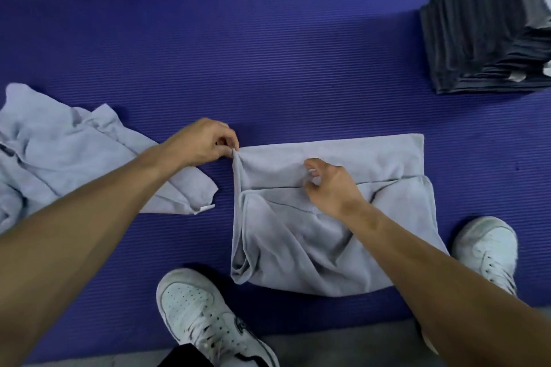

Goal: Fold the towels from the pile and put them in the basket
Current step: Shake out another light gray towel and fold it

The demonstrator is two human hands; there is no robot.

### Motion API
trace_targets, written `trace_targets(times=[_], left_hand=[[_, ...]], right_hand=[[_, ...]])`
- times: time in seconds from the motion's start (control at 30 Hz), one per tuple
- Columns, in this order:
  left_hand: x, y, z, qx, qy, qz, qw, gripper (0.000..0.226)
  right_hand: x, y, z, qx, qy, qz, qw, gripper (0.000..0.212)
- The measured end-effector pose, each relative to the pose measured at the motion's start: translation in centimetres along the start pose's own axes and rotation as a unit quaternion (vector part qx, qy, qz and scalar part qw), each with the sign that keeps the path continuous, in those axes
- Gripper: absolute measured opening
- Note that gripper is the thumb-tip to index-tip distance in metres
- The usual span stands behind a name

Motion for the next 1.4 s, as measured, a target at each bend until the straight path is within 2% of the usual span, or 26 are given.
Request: trace_targets(times=[0.07, 0.13, 0.2, 0.3, 0.4, 0.57, 0.67, 0.77, 0.87, 1.0, 1.13, 1.27, 1.4], left_hand=[[0.1, 0.8, 0.3, 0.045, 0.025, 0.142, 0.988, 0.016], [0.1, 1.2, 0.6, 0.064, 0.052, 0.275, 0.958, 0.022], [0.1, 1.0, 0.8, 0.050, 0.074, 0.317, 0.944, 0.019], [-0.5, 0.9, 1.1, 0.053, 0.091, 0.311, 0.944, 0.019], [-1.1, 1.0, 1.4, 0.070, 0.086, 0.243, 0.964, 0.019], [-1.4, 1.0, 1.8, 0.076, 0.083, 0.179, 0.977, 0.016], [-1.6, 0.4, 1.9, 0.063, 0.106, 0.232, 0.965, 0.021], [-1.7, 0.3, 2.3, 0.052, 0.157, 0.353, 0.921, 0.017], [-2.1, 0.1, 2.5, 0.026, 0.188, 0.404, 0.895, 0.011], [-1.8, -0.8, 2.1, 0.038, 0.218, 0.365, 0.904, 0.023], [-2.0, -1.5, 1.7, 0.079, 0.227, 0.353, 0.904, 0.010], [-2.5, -1.9, 2.2, 0.130, 0.200, 0.358, 0.903, 0.008], [-2.7, -2.3, 2.6, 0.155, 0.149, 0.309, 0.926, 0.014]], right_hand=[[-0.2, -0.1, 0.2, 0.002, -0.008, 0.012, 1.000, 0.042], [-0.5, -0.4, 0.4, 0.000, -0.014, 0.033, 0.999, 0.038], [-0.8, -0.8, 0.7, -0.005, -0.013, 0.065, 0.998, 0.035], [-1.0, -1.4, 1.1, -0.009, -0.003, 0.095, 0.995, 0.039], [-1.0, -1.4, 1.4, -0.023, -0.003, 0.090, 0.996, 0.048], [-1.1, -0.8, 1.5, -0.033, -0.011, 0.077, 0.996, 0.047], [-1.2, -0.8, 1.5, -0.035, -0.009, 0.081, 0.996, 0.046], [-1.0, -1.1, 1.6, -0.035, -0.008, 0.090, 0.995, 0.047], [-0.8, -1.4, 1.6, -0.029, -0.009, 0.095, 0.995, 0.048], [-0.6, -1.4, 1.5, -0.018, -0.012, 0.091, 0.996, 0.048], [-0.6, -1.4, 1.4, -0.016, -0.011, 0.087, 0.996, 0.048], [-0.6, -1.5, 1.6, -0.016, -0.017, 0.088, 0.996, 0.048], [-0.6, -1.7, 1.7, -0.018, -0.012, 0.094, 0.995, 0.049]])
Point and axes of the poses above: each hand's wrist, its own z-axis away from the middle knuckle, its own y-axis out of the back of the hand, x = y × z, the point moved 4 cm from there along -z, towards the middle knuckle
